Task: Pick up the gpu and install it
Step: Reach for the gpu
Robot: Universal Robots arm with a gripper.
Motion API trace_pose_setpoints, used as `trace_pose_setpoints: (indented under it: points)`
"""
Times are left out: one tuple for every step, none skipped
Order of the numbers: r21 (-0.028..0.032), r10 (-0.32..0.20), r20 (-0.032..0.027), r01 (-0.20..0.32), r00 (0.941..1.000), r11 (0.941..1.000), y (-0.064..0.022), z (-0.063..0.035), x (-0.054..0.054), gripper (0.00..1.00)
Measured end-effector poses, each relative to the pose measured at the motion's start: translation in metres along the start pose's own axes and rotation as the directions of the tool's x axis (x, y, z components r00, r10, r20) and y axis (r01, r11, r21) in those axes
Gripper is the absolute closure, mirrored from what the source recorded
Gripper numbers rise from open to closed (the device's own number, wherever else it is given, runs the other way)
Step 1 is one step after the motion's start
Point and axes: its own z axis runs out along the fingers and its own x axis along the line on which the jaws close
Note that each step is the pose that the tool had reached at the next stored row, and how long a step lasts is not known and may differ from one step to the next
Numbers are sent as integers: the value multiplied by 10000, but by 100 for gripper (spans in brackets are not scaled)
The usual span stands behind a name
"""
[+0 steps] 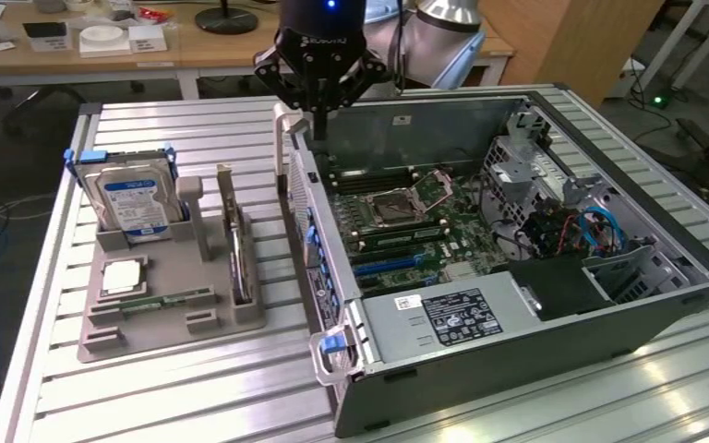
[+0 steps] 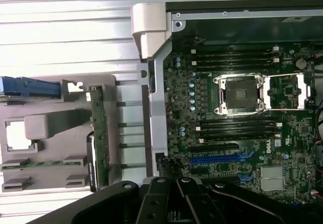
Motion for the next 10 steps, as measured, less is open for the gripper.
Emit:
trace_pose_setpoints:
  points:
    - [0,0,0,0,10000,10000,-1,-1,16,89]
    - [1,0,-1,0,10000,10000,-2,-1,34,89]
    - [0,1,0,-1,10000,10000,-4,-1,54,89]
    - [0,1,0,-1,10000,10000,-5,-2,71,89]
    - [0,1,0,-1,10000,10000,-7,-2,90,89]
    - [0,0,0,0,10000,10000,-8,-3,109,89]
    - [1,0,0,0,10000,10000,-10,-4,130,89]
    - [1,0,-1,0,10000,10000,-11,-4,153,89]
    - [0,-1,0,1,10000,10000,-13,-4,178,89]
    - [0,0,0,0,10000,10000,-15,-5,204,89]
